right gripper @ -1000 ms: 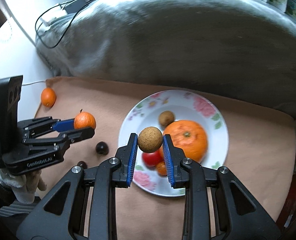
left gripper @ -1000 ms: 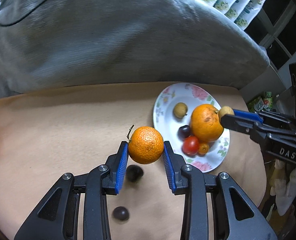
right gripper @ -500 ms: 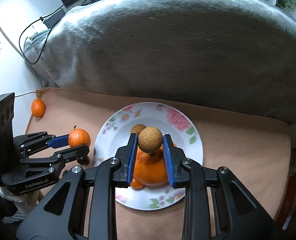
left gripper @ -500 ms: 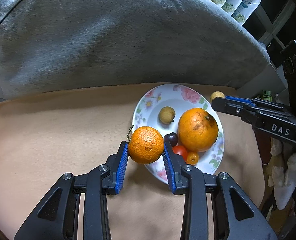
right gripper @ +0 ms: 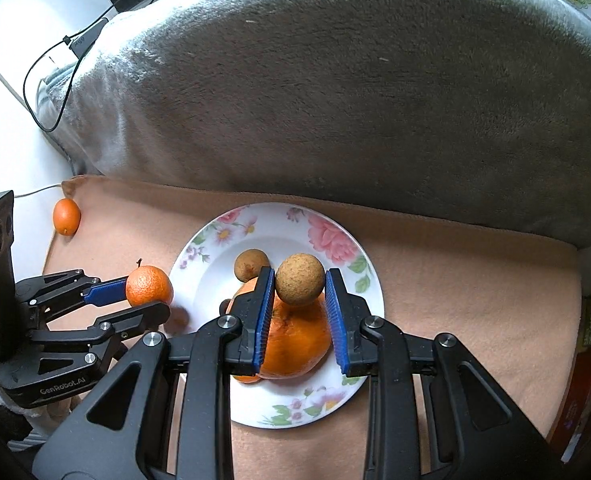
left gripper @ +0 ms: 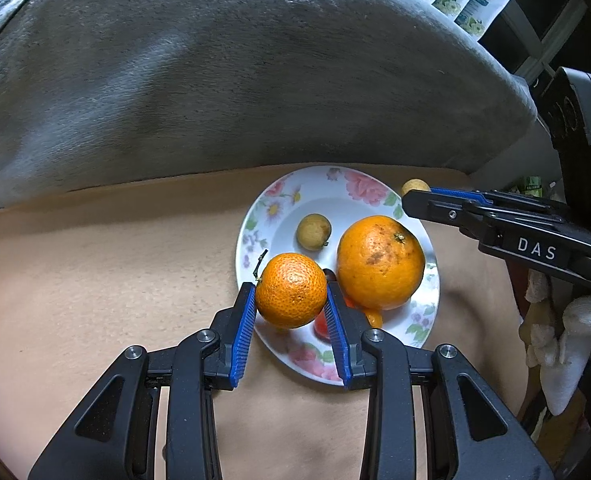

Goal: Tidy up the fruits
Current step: 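Open left gripper on the plate while right releases the brown fruit there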

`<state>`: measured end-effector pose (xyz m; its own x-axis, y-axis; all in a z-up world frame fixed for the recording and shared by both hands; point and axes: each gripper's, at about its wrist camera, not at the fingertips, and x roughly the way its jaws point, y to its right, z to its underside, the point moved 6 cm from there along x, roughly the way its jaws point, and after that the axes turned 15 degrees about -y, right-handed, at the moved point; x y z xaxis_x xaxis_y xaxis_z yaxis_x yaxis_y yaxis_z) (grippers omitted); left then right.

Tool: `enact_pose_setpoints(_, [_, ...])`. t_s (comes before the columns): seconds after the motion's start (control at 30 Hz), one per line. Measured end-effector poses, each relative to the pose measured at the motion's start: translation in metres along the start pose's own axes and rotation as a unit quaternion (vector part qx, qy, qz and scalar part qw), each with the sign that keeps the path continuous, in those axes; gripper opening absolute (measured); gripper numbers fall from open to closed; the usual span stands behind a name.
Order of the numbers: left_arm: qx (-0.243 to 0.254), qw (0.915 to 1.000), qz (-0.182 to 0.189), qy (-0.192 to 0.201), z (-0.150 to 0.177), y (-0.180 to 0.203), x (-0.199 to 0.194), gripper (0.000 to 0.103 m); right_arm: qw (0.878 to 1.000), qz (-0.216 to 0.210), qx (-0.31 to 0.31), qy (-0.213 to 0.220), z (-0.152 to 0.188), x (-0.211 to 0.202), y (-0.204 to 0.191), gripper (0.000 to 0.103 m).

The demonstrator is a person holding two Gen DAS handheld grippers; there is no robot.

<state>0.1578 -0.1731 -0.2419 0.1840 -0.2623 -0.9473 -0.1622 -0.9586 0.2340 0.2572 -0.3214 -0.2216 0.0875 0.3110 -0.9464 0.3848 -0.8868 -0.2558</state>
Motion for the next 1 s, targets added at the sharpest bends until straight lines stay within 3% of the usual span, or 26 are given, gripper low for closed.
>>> enact_pose_setpoints(0.23, [0.001, 1.0000, -0.001, -0.001, -0.001, 0.005, 0.001, 0.033, 1.000, 0.000, -0.003, 0.001, 0.000, -0.001, -0.001, 0.028])
enact_pose_setpoints(0.27, [0.001, 1.0000, -0.001, -0.002, -0.001, 0.005, 0.001, 0.034, 1.000, 0.000, -0.003, 0.002, 0.000, -0.001, -0.001, 0.031])
enact_pose_setpoints(0.33, [0.002, 1.0000, 0.001, -0.004, 0.000, 0.006, 0.002, 0.035, 1.000, 0.004, 0.000, 0.007, 0.000, -0.004, -0.001, 0.050])
enact_pose_setpoints(0.5, [0.008, 0.9999, 0.006, 0.006, 0.001, 0.009, -0.004, 0.053, 1.000, 0.004, 0.006, 0.016, 0.001, -0.009, 0.000, 0.054])
enact_pose_setpoints(0.57, [0.008, 0.9999, 0.006, 0.009, 0.001, 0.009, -0.006, 0.054, 1.000, 0.005, 0.009, 0.016, 0.002, -0.010, 0.000, 0.055])
enact_pose_setpoints(0.7, [0.008, 0.9999, 0.001, 0.009, 0.003, 0.011, -0.008, 0.057, 1.000, 0.009, 0.016, 0.024, 0.004, -0.015, 0.000, 0.069])
enact_pose_setpoints(0.77, [0.008, 0.9999, -0.001, 0.010, 0.004, 0.012, -0.010, 0.064, 0.999, 0.009, 0.019, 0.026, 0.005, -0.017, 0.000, 0.070])
enact_pose_setpoints(0.9, [0.010, 0.9998, -0.011, 0.012, 0.003, 0.011, -0.013, 0.065, 0.999, 0.009, 0.025, 0.026, 0.008, -0.020, -0.001, 0.072])
enact_pose_setpoints(1.0, [0.014, 0.9995, -0.020, 0.017, 0.002, 0.013, -0.017, 0.072, 0.999, 0.011, 0.026, 0.029, 0.010, -0.021, -0.004, 0.074])
